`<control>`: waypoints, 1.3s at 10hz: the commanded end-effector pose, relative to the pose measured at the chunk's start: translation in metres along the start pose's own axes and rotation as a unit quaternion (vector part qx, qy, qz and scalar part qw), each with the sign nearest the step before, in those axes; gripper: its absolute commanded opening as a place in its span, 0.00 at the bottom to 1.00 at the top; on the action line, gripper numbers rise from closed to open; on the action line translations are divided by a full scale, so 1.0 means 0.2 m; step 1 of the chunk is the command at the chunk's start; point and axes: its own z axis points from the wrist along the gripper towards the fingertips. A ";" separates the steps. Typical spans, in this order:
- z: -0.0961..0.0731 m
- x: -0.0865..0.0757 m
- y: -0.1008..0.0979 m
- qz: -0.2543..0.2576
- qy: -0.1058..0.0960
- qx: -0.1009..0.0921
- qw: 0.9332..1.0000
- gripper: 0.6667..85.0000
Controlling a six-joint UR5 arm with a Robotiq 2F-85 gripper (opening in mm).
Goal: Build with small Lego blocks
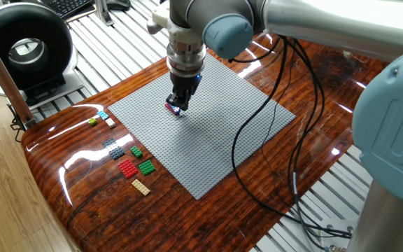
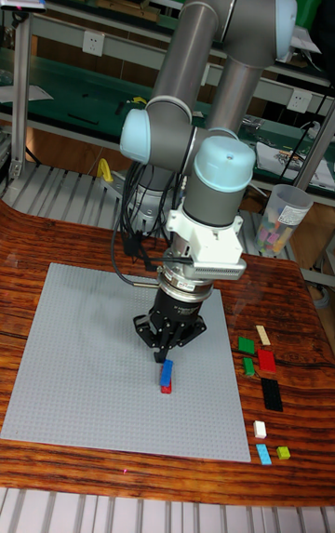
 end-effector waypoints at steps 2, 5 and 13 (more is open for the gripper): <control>-0.02 -0.01 0.01 0.002 -0.003 -0.007 1.000 0.01; -0.02 -0.01 -0.02 -0.003 -0.004 -0.006 1.000 0.01; 0.01 -0.09 -0.02 -0.007 -0.010 -0.005 1.000 0.01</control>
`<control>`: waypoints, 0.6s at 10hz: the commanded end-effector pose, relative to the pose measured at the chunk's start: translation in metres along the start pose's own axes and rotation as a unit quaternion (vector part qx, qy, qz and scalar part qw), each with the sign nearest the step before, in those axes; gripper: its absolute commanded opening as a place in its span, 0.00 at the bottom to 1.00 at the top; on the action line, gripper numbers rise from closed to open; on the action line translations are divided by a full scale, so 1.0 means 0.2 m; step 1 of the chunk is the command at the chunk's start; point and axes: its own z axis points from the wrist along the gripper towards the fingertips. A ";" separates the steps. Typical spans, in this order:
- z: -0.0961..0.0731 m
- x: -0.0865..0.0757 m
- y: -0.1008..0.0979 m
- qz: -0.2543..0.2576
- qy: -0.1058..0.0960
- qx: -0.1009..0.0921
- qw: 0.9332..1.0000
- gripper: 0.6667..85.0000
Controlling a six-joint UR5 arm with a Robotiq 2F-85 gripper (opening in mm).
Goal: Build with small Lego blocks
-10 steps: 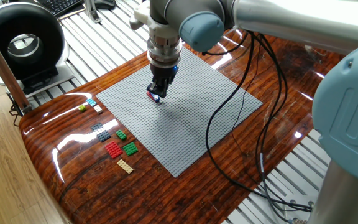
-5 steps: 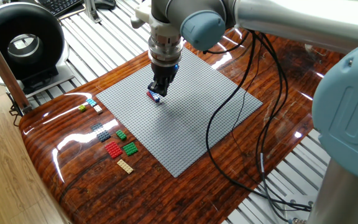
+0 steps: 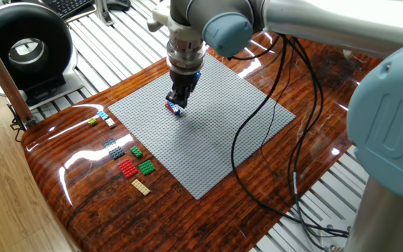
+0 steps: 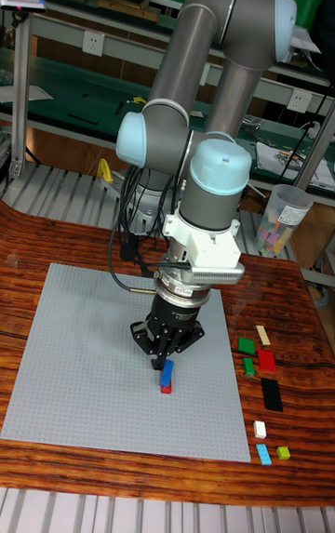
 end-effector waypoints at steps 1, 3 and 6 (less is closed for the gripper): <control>-0.01 -0.03 0.01 0.004 -0.002 -0.005 1.000 0.01; -0.01 -0.05 0.03 0.004 -0.002 -0.006 1.000 0.01; -0.01 -0.05 0.03 0.004 0.000 -0.003 1.000 0.01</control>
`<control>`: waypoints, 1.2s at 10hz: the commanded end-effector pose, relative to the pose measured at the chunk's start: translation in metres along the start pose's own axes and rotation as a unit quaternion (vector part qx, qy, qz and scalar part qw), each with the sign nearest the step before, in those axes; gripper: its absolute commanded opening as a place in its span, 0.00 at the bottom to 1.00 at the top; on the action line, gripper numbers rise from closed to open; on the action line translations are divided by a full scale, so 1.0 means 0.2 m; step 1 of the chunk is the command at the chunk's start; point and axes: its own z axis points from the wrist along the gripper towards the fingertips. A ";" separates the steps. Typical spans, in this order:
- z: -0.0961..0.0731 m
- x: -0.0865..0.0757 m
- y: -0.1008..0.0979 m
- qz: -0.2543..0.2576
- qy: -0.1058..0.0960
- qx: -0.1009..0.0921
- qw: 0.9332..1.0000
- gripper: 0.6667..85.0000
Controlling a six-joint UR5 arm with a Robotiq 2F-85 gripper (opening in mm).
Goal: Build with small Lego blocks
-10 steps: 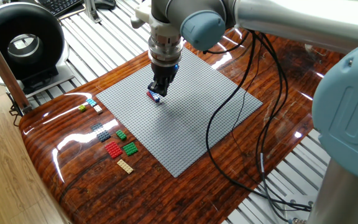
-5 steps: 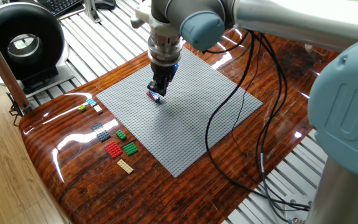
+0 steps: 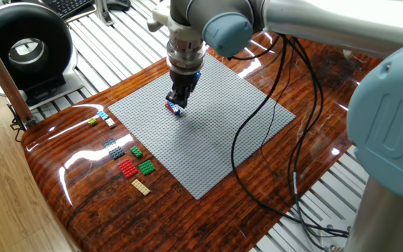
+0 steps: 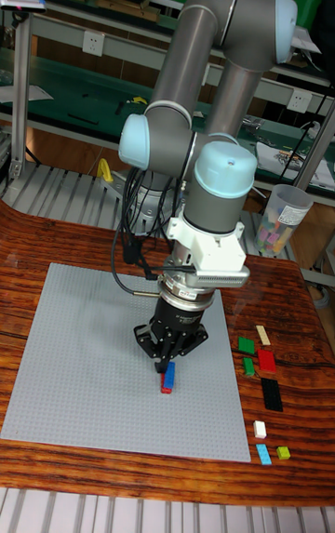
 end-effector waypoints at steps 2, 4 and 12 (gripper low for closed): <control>-0.04 0.02 0.00 0.001 0.004 -0.006 1.000 0.01; -0.06 0.04 -0.01 -0.002 0.004 -0.007 1.000 0.01; -0.22 0.10 0.02 0.052 0.012 0.000 0.999 0.01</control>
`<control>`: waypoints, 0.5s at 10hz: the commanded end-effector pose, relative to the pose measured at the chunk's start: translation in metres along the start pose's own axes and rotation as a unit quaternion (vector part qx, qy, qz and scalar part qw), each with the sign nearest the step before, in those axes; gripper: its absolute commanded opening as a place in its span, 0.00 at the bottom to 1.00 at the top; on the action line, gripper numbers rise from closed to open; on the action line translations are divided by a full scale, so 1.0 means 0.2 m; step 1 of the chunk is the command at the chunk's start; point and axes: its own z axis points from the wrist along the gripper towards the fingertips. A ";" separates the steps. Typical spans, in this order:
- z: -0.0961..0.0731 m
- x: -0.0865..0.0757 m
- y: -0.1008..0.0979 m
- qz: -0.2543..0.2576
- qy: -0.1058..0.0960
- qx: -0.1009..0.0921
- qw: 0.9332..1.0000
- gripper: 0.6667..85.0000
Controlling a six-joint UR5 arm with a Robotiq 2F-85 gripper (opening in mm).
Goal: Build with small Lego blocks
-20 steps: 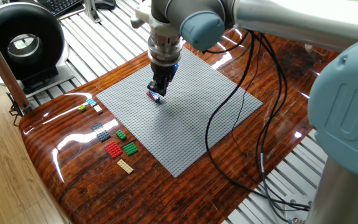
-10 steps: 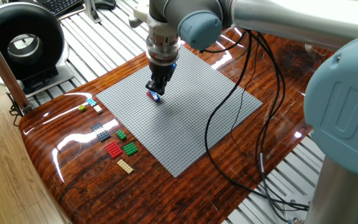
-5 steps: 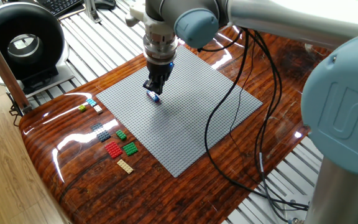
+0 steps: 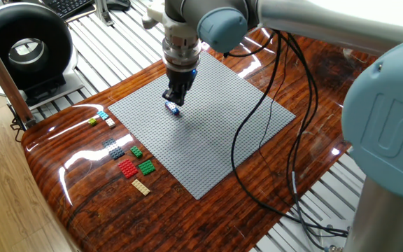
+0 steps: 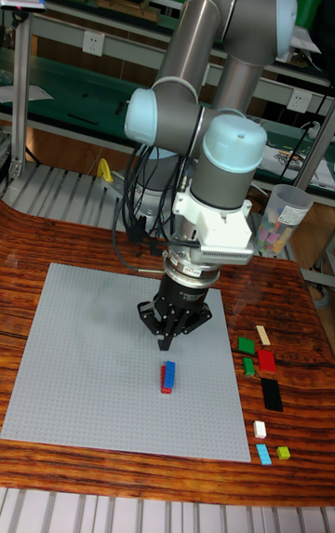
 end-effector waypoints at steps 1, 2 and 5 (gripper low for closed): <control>-0.03 0.00 0.00 0.039 -0.007 -0.001 0.999 0.01; -0.03 0.00 -0.02 0.049 -0.007 0.007 0.999 0.01; -0.03 0.00 -0.01 0.074 -0.004 0.001 0.997 0.01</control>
